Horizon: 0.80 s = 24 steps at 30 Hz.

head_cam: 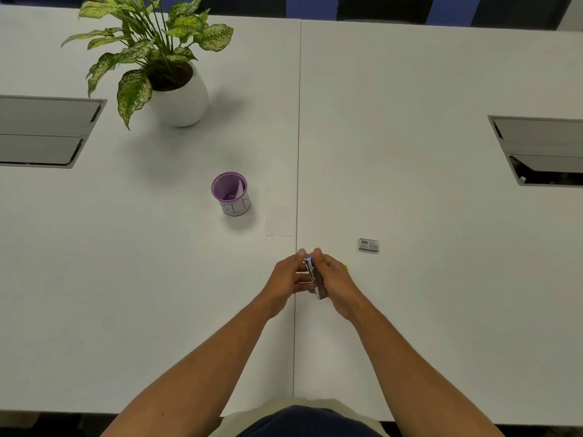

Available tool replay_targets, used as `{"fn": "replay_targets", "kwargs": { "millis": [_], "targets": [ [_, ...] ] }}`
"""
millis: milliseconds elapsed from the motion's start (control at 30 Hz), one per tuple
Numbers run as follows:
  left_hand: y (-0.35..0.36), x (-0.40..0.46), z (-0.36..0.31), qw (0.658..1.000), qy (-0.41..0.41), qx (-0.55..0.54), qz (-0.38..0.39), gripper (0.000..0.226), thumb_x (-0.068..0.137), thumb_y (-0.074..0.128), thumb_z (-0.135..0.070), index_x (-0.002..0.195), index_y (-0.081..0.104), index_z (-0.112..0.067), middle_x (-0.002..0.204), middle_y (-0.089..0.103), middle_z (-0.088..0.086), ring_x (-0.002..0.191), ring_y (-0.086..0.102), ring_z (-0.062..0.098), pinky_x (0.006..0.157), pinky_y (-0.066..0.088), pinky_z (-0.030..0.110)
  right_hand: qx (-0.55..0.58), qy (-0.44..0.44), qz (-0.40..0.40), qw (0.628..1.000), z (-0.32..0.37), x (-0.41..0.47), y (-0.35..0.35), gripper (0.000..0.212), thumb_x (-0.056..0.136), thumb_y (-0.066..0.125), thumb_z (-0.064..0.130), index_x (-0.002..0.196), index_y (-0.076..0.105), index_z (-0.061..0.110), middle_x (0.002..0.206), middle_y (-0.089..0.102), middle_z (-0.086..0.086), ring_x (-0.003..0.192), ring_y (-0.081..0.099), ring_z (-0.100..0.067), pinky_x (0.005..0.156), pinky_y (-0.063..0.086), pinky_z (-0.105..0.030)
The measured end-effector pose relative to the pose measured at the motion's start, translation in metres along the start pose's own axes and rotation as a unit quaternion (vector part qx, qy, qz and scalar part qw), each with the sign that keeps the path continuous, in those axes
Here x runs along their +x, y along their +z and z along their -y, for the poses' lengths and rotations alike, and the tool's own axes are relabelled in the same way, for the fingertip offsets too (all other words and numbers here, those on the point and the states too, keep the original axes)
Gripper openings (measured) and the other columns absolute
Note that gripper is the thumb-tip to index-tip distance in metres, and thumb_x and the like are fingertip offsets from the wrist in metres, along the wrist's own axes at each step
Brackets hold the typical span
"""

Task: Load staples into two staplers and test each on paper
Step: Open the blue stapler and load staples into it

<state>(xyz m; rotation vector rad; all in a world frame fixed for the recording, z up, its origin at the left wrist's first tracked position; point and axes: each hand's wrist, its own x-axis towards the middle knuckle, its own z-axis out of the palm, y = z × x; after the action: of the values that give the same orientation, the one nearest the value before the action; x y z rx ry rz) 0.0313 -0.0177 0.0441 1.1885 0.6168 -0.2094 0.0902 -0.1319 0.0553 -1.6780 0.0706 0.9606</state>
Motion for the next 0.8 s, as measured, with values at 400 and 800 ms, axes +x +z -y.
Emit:
{"fn": "replay_targets", "kwargs": {
  "millis": [400,800],
  "targets": [
    [-0.003,0.004,-0.005,0.984,0.062,0.163,-0.038,0.013,0.085,0.065,-0.051,0.093,0.068,-0.042,0.111,0.059,-0.006,0.102,0.061,0.009,0.089,0.049,0.026,0.097,0.026,0.023,0.995,-0.009,0.007,0.002,0.046,0.099,0.045,0.047,0.118,0.068,0.013,0.107,0.075,-0.004,0.093,0.072,-0.021,0.074,0.057,-0.032],
    [-0.008,0.008,-0.003,0.995,0.046,0.086,-0.01,0.021,0.089,0.064,-0.04,0.106,0.07,-0.028,0.105,0.073,-0.002,0.096,0.069,0.009,0.071,0.052,0.012,0.11,0.033,-0.025,0.993,-0.016,0.017,0.013,0.038,0.1,0.048,0.04,0.107,0.071,0.01,0.097,0.076,-0.007,0.079,0.068,-0.018,0.061,0.053,-0.026]
  ]
}}
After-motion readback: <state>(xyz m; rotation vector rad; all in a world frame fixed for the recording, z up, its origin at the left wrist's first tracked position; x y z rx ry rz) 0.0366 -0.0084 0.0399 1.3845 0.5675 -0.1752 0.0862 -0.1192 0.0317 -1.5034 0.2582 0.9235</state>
